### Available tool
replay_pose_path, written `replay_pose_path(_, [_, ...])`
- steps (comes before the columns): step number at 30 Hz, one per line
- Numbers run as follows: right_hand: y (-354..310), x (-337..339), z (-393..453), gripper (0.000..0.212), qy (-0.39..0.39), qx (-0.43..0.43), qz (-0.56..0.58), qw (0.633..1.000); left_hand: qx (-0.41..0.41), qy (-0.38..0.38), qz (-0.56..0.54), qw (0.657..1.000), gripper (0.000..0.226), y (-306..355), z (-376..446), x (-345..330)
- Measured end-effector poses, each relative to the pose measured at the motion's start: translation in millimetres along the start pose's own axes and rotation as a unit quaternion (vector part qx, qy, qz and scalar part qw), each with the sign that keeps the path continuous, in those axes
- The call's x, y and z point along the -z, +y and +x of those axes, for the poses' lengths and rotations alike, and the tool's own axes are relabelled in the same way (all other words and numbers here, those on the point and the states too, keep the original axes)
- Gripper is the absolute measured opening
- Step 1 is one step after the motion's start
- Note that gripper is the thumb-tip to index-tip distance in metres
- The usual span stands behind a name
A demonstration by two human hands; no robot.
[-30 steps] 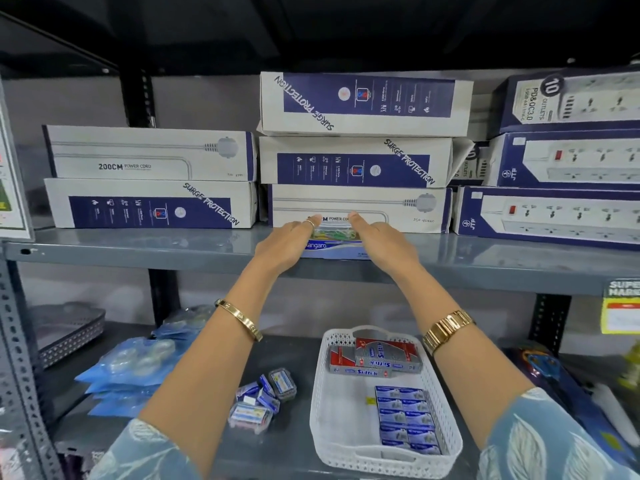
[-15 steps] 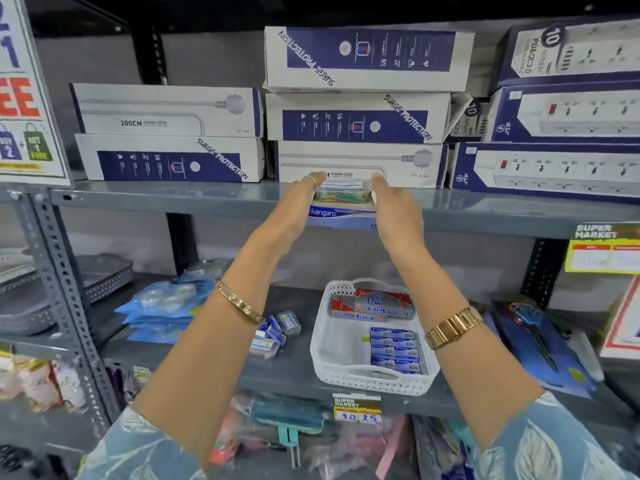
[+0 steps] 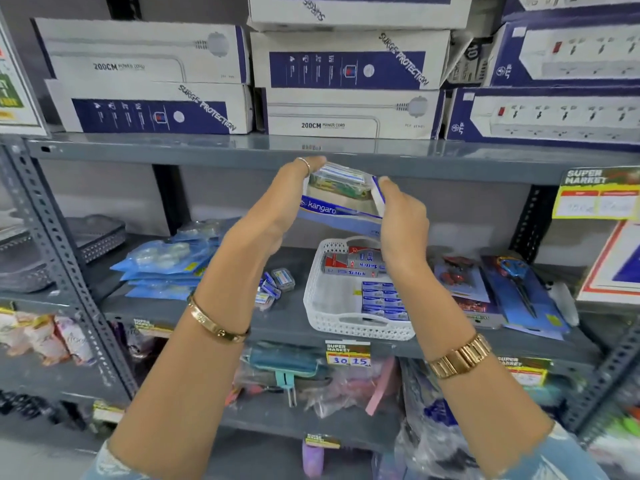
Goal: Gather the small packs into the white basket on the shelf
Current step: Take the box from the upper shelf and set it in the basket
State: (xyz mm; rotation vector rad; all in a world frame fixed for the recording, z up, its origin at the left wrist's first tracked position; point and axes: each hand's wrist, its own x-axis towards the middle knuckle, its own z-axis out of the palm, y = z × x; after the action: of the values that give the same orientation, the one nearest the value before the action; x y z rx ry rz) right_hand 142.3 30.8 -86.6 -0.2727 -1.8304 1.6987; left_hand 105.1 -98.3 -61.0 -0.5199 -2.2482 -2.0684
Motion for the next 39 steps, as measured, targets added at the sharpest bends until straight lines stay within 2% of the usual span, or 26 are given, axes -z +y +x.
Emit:
replay_pose_path(4, [14.4,-1.3,1.2,0.044,-0.002,0.036,-0.003,0.999,0.034,-0.015,-0.006,0.999,0.030,-13.0,-3.8,-2.0])
replay_pose_path(8, [29.9,-6.6,0.5,0.023,0.002,0.093,-0.018,0.995,0.056,-0.004,-0.027,0.998,0.020,-23.0,-0.5,-2.2])
replay_pose_path(11, [43.7,-11.6,-1.8,0.023,0.005,0.107,-0.011,0.994,0.064,-0.004,-0.032,0.997,0.026,-30.8,6.7,-1.5])
replay_pose_path(13, [55.9,-15.1,-0.4,0.025,0.001,0.082,-0.004,0.997,0.087,-0.011,-0.022,0.996,0.028,-41.5,13.5,1.3])
replay_pose_path(16, [74.3,-20.0,5.6,0.024,-0.006,0.034,0.005,0.999,0.120,-0.030,-0.030,0.992,0.013,-64.8,22.8,4.3])
replay_pose_path(19, [90.6,-24.5,16.8,0.027,-0.009,0.014,-0.005,1.000,0.150,-0.042,-0.027,0.987,0.020,-86.9,35.7,4.0])
replay_pose_path(21, [103.1,-29.8,29.3,0.031,-0.014,0.005,-0.010,1.000,0.162,-0.053,-0.029,0.985,0.011,-97.9,45.9,2.1])
replay_pose_path(23, [116.0,-34.3,41.0,0.035,-0.021,-0.005,-0.014,1.000,0.176,-0.066,-0.023,0.982,0.021,-111.1,57.2,0.3])
replay_pose_path(24, [123.2,-36.2,46.1,0.037,-0.027,-0.013,-0.010,0.999,0.181,-0.069,-0.022,0.981,0.019,-117.6,61.9,-0.8])
replay_pose_path(25, [132.0,-38.8,52.7,0.038,-0.037,-0.029,-0.004,0.999,0.182,-0.070,-0.014,0.981,0.010,-124.1,68.8,-2.1])
replay_pose_path(26, [141.4,-40.1,58.5,0.038,-0.046,-0.047,-0.001,0.998,0.186,-0.067,-0.008,0.980,0.011,-132.0,75.8,-3.2])
replay_pose_path(27, [150.4,-40.8,63.5,0.038,-0.056,-0.067,-0.002,0.996,0.194,-0.066,-0.004,0.979,0.022,-139.2,81.6,-4.6])
replay_pose_path(29, [173.3,-43.2,76.7,0.040,-0.076,-0.107,-0.012,0.991,0.204,-0.072,0.002,0.976,0.029,-153.3,92.8,-8.5])
replay_pose_path(34, [214.3,-45.1,102.5,0.050,-0.116,-0.194,-0.033,0.974,0.236,-0.090,0.055,0.966,0.018,-195.6,116.1,-12.2])
replay_pose_path(37, [221.6,-42.9,109.1,0.049,-0.159,-0.231,-0.061,0.958,0.251,-0.121,0.161,0.947,0.071,-245.2,132.2,-10.9])
replay_pose_path(39, [229.3,-41.9,112.1,0.048,-0.187,-0.242,-0.092,0.948,0.252,-0.158,0.259,0.919,0.078,-257.5,133.4,-13.1])
